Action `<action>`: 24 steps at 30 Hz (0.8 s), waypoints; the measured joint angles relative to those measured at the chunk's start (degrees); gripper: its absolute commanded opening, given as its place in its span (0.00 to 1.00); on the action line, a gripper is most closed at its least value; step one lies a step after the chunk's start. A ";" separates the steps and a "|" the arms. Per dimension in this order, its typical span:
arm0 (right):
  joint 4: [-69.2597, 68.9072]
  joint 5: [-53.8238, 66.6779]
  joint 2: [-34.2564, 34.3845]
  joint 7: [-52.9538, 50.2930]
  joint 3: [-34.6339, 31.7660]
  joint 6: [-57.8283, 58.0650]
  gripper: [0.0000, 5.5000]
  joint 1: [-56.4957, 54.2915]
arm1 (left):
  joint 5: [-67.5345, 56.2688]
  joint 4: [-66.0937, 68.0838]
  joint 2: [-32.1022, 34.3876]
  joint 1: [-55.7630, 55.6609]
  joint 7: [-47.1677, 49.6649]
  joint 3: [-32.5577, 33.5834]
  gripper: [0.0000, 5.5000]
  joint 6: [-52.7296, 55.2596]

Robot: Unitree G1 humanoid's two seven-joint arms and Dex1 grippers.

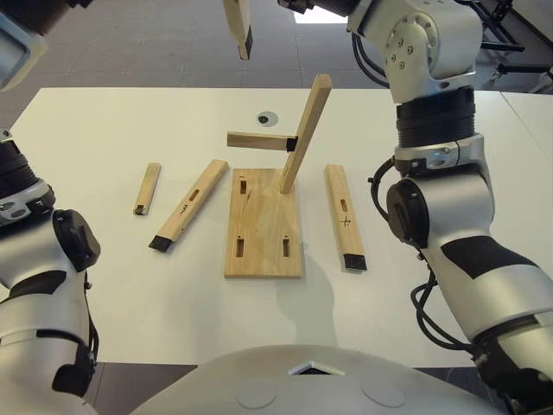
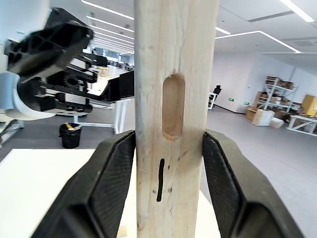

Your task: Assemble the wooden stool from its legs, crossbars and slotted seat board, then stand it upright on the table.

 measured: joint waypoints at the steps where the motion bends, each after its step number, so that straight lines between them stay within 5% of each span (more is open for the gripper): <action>1: 0.03 1.37 -0.01 1.05 -0.56 0.71 0.38 -0.05 | 0.10 -0.44 0.79 0.49 -4.04 -0.25 0.78 -0.25; 7: 3.74 6.26 -0.45 8.91 -1.84 4.58 0.38 -3.09 | -1.03 0.58 5.55 -0.58 -19.28 -1.81 0.78 3.30; 17: -6.63 9.72 -1.40 12.53 0.21 10.53 0.38 2.66 | 6.48 13.29 4.10 -9.81 -20.33 -4.80 0.78 3.02; 24: -8.39 9.54 -0.12 9.25 1.70 10.22 0.38 4.00 | 7.52 7.13 1.55 -8.56 -20.40 -5.11 0.98 3.29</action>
